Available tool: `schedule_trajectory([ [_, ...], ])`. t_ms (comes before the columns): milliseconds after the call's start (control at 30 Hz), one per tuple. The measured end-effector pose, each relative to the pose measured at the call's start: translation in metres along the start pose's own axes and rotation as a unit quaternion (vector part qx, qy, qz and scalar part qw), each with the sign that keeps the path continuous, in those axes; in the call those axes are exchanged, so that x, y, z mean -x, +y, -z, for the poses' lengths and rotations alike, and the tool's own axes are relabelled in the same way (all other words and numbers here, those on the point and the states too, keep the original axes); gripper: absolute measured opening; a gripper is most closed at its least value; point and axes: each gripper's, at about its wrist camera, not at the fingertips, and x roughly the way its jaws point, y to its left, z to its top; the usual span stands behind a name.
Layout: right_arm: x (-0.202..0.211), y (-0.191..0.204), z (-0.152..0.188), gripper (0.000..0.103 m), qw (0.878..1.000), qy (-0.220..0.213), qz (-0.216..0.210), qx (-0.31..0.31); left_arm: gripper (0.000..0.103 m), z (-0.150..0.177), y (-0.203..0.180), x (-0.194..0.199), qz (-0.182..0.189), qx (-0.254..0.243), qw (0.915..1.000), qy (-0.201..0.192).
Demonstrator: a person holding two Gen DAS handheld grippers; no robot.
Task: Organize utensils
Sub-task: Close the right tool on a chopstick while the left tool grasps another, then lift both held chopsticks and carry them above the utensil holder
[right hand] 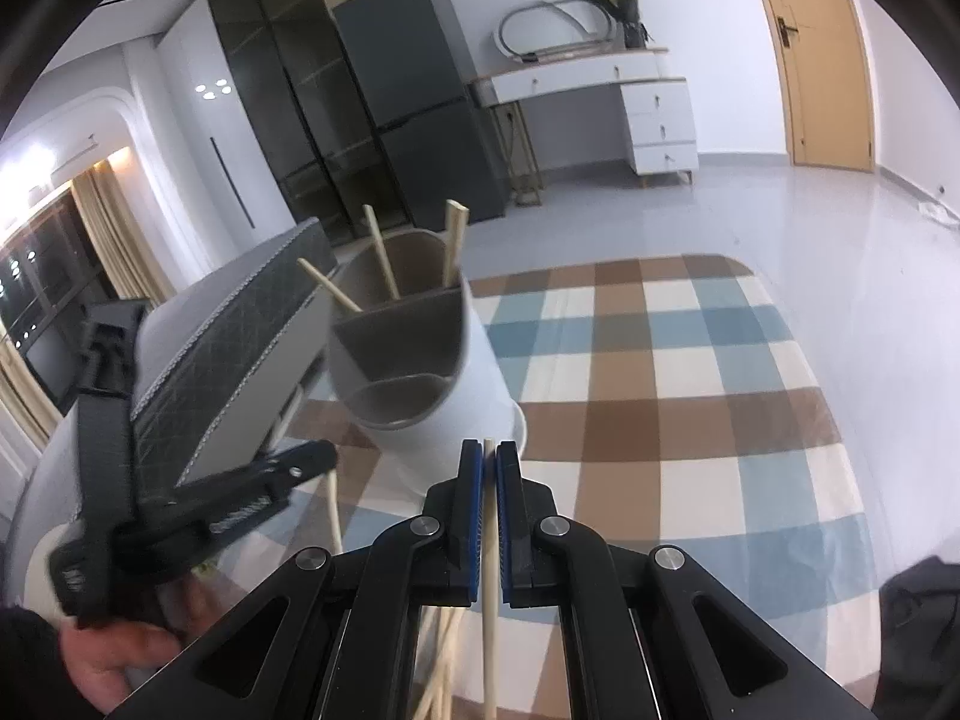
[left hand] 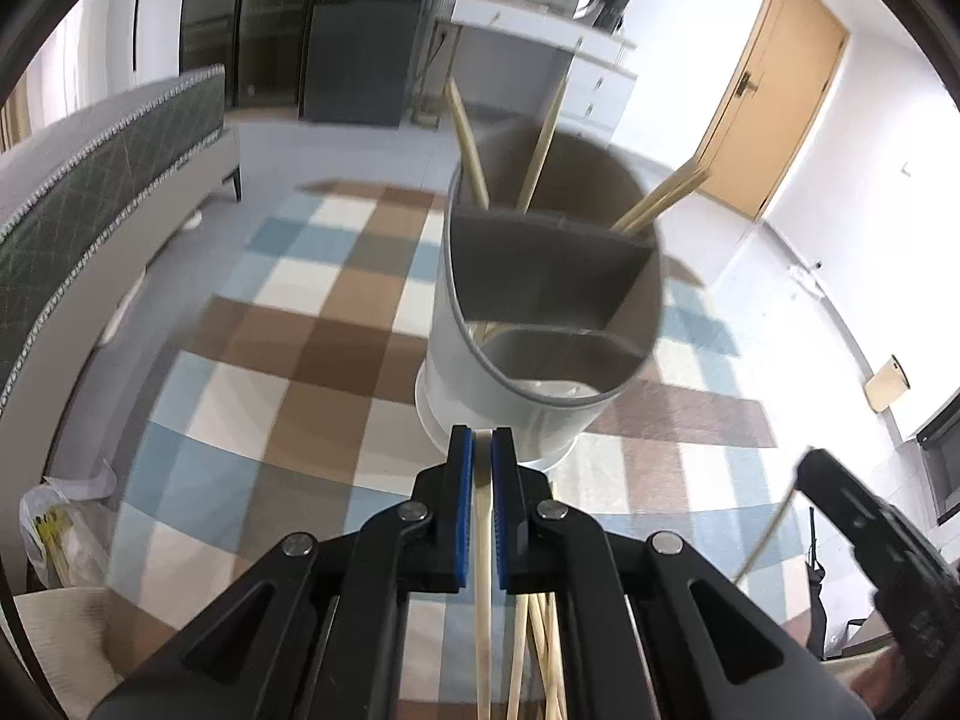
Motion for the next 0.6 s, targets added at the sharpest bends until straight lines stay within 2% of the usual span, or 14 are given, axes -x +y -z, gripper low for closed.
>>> schedule_trajectory([
  [167,0.017,0.007,0.006,0.004,1.0,-0.021,0.001,-0.008,0.002,0.01,-0.023,0.036,0.016,-0.016,0.9992,-0.033],
  [200,0.02,0.01,0.007,0.004,1.0,-0.023,-0.001,-0.004,0.002,0.0,-0.014,0.031,0.014,-0.02,0.9991,-0.035],
  [367,0.032,0.024,0.012,0.004,0.999,-0.042,0.004,0.023,0.002,-0.006,-0.005,0.028,0.005,-0.033,0.9993,-0.015],
  [600,0.04,0.021,0.014,0.004,0.998,-0.052,0.014,0.009,0.002,-0.004,-0.012,0.042,-0.005,-0.056,0.9984,-0.005],
])
